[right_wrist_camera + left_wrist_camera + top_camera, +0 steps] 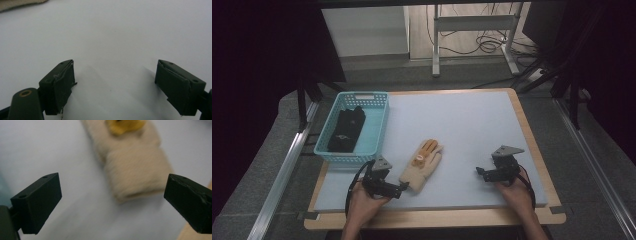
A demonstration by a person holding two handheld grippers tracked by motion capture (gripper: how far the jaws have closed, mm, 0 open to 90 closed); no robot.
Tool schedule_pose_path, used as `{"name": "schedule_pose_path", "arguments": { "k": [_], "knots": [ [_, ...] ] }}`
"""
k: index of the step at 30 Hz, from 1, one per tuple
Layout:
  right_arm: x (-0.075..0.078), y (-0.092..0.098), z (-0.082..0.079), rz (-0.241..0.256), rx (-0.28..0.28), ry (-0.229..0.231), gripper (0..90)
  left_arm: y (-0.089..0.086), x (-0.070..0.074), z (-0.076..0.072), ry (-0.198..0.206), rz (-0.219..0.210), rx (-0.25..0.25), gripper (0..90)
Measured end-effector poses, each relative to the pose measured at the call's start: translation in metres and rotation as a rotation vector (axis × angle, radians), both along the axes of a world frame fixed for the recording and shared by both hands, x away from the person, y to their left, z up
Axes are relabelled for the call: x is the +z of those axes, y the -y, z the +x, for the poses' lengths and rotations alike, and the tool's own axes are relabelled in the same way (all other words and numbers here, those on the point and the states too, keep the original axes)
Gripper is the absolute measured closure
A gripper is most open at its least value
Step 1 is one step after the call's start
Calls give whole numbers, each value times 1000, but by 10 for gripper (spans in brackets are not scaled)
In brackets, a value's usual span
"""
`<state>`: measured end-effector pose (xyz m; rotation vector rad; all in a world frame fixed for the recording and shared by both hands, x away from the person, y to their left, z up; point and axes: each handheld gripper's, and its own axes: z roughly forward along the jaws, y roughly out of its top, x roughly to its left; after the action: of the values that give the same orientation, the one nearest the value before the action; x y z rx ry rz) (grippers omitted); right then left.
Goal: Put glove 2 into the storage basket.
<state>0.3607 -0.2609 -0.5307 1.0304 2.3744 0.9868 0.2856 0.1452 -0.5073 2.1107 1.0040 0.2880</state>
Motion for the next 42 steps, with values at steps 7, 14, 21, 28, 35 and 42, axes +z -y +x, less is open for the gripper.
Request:
{"name": "schedule_pose_path", "arguments": {
  "k": [7,14,21,28,35,42],
  "knots": [
    [0,0,0,0,0,0,157,36,8,25,-25,27,-27,8],
    [0,0,0,1,0,0,157,61,-12,47,-84,80,-5,3],
    [0,0,0,1,0,0,157,76,-27,54,-103,145,2,0],
    [0,0,0,0,0,0,158,74,-23,51,-79,166,25,138],
    [0,0,0,0,0,0,157,74,-19,46,-77,168,16,365],
    [0,0,0,-1,0,0,157,72,-18,45,-77,155,11,477]
  ]
}}
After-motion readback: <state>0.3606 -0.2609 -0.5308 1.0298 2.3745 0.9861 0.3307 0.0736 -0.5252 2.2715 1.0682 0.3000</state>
